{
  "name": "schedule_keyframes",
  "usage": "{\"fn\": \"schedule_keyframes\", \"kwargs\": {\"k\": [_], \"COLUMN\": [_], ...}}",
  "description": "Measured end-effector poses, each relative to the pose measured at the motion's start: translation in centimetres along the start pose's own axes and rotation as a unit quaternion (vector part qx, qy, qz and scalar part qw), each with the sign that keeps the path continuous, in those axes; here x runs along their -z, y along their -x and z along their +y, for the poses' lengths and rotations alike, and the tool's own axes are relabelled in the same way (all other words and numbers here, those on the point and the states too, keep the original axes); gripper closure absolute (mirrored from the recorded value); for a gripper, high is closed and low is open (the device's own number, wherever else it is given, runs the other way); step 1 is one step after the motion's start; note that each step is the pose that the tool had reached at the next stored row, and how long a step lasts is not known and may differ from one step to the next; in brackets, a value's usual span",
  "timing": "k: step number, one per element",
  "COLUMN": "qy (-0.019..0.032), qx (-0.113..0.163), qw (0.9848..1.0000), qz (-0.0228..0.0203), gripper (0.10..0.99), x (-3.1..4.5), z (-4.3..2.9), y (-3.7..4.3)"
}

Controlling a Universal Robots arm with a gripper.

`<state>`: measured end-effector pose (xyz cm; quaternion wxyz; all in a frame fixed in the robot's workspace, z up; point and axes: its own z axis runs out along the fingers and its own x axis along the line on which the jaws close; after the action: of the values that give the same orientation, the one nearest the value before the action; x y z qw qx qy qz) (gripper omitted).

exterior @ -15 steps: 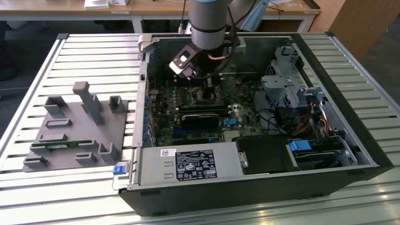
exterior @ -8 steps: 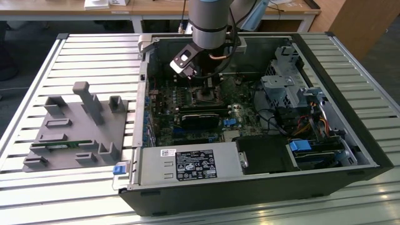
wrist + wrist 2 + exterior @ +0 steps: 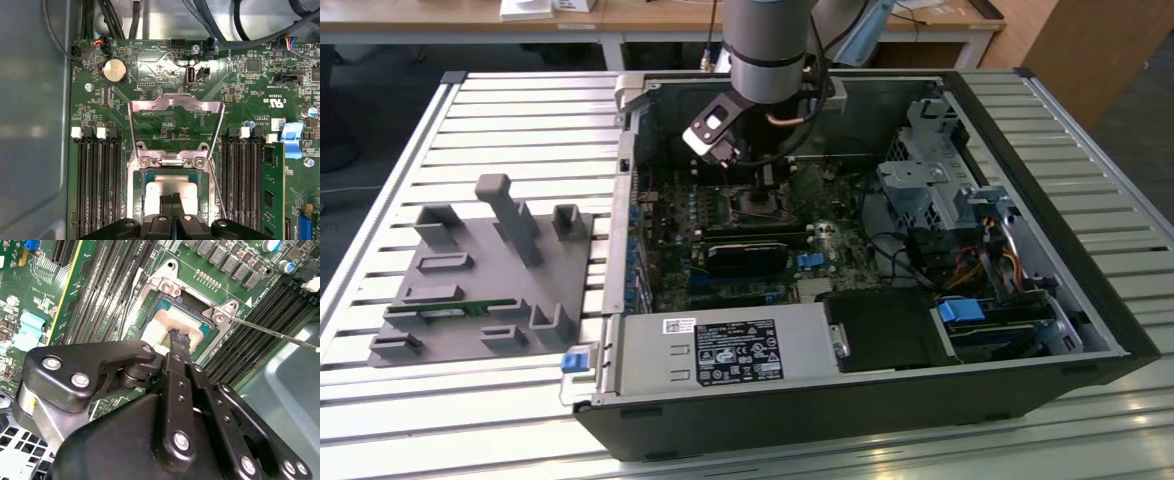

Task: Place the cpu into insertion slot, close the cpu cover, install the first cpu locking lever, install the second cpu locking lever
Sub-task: 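Place the cpu into insertion slot, then close the cpu cover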

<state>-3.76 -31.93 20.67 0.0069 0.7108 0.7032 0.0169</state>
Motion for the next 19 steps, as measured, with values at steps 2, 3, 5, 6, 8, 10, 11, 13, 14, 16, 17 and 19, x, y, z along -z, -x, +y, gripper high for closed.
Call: {"fn": "schedule_keyframes", "kwargs": {"k": [2, 3, 5, 6, 8, 10, 11, 13, 14, 16, 17, 19], "qy": [0.0, 0.0, 0.0001, 0.0, -0.0001, 0.0, 0.0, 0.0, 0.0, 0.0, 0.0, 0.0001], "qx": [0.0, 0.0, 0.0, 0.0, 0.0, 0.0, 0.0, 0.0, 0.0, 0.0, 0.0, 0.0], "qw": [1.0, 1.0, 1.0, 1.0, 1.0, 1.0, 1.0, 1.0, 1.0, 1.0, 1.0, 1.0], "qz": [0.0, 0.0, 0.0001, -0.0001, -0.0001, 0.0, -0.0001, 0.0, 0.0, 0.0, 0.0, 0.0001], "gripper": [0.98, 0.98, 0.98, 0.98, 0.98, 0.98, 0.98, 0.98, 0.98, 0.98, 0.98, 0.98], "x": [0.05, 0.06, 0.08, 0.11, 0.17, 0.23, 0.26, 0.34, 0.38, 0.43, 0.46, 0.49], "z": [0.0, 0.0, 0.01, 0.0, 0.0, 0.01, 0.01, 0.01, 0.01, 0.02, 0.01, 0.02], "y": [0.0, 0.0, 0.0, 0.0, 0.0, 0.0, 0.0, -0.01, -0.01, -0.01, -0.01, -0.01]}}
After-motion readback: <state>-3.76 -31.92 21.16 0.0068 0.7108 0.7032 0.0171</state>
